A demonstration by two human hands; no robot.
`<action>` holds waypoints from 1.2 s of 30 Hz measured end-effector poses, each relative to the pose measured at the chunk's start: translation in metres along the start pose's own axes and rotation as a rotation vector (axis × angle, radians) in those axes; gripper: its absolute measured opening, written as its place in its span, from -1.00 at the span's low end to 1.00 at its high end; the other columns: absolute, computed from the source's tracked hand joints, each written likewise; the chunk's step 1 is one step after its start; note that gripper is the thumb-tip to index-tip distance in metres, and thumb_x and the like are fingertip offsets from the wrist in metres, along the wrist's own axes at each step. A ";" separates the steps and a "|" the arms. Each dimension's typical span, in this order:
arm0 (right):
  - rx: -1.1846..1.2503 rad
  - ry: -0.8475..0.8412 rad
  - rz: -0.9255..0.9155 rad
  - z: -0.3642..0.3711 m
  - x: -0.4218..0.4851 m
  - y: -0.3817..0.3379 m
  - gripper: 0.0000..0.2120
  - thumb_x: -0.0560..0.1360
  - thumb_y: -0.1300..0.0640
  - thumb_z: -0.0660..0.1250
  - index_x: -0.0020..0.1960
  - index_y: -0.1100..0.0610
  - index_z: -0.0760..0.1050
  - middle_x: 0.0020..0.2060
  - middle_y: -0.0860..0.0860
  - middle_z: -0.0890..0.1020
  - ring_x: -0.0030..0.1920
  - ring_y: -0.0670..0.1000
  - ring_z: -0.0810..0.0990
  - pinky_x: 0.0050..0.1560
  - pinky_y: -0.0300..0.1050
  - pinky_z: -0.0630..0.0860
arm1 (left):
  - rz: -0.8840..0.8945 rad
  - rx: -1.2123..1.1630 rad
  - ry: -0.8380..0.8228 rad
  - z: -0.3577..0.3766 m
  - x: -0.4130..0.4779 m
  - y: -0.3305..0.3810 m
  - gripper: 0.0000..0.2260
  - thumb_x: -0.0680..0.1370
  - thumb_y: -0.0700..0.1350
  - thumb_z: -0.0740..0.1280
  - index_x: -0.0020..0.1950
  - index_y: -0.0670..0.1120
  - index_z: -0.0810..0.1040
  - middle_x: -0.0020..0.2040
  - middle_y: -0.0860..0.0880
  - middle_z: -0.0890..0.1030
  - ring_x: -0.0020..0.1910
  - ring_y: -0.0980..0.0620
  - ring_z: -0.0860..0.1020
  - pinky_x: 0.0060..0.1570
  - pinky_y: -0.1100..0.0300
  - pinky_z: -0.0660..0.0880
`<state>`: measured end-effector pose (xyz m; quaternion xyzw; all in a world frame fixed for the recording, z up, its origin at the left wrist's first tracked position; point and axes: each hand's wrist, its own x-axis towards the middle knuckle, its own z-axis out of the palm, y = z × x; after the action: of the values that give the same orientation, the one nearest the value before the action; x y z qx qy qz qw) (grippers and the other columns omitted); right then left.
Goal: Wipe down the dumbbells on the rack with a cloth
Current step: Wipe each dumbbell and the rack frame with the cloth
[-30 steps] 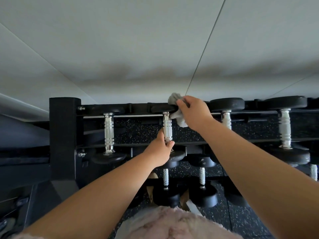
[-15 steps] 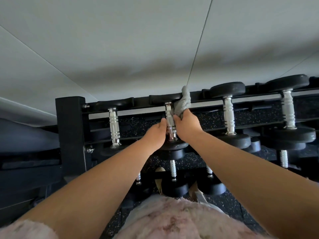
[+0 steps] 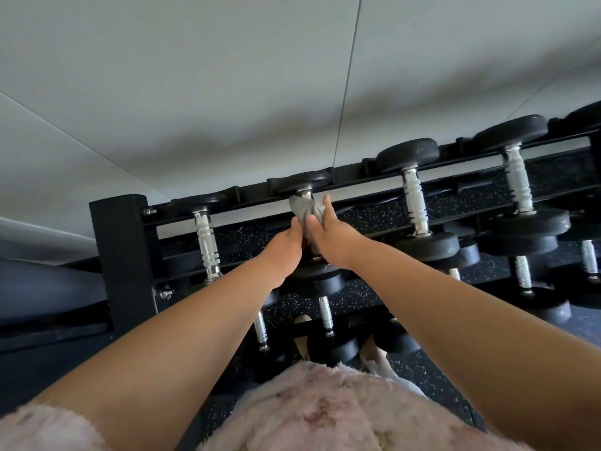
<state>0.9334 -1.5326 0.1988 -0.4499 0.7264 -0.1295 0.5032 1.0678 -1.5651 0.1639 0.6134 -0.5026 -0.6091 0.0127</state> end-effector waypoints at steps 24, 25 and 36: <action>-0.575 -0.095 -0.031 -0.008 0.029 0.019 -0.61 0.70 0.02 0.19 0.45 0.20 0.36 0.18 0.14 0.59 0.15 0.16 0.60 0.17 0.04 0.53 | 0.063 0.108 -0.155 -0.002 -0.016 -0.015 -0.40 0.74 0.27 -0.12 0.68 0.02 0.22 0.60 -0.07 0.37 0.56 -0.05 0.32 0.47 0.04 0.22; -0.618 -0.173 0.008 -0.010 0.024 0.025 -0.62 0.70 0.07 0.21 0.47 0.18 0.38 0.17 0.11 0.60 0.13 0.12 0.61 0.19 0.00 0.55 | 0.094 0.148 -0.167 -0.001 -0.015 -0.017 -0.42 0.74 0.26 -0.10 0.66 0.01 0.27 0.52 -0.08 0.45 0.47 -0.02 0.39 0.35 0.09 0.28; 0.007 0.055 -0.041 -0.017 0.044 -0.003 -0.77 0.61 0.05 0.35 0.19 0.16 0.55 -0.03 0.04 0.64 -0.07 0.02 0.58 -0.11 -0.17 0.52 | 0.192 0.374 -0.192 -0.006 -0.018 -0.035 -0.32 0.69 0.28 0.17 0.73 0.13 -0.02 0.68 0.05 0.22 0.64 -0.01 0.24 0.51 0.14 0.17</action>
<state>0.9165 -1.5731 0.1818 -0.4592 0.7301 -0.1546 0.4819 1.0978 -1.5403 0.1572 0.4939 -0.6616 -0.5568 -0.0912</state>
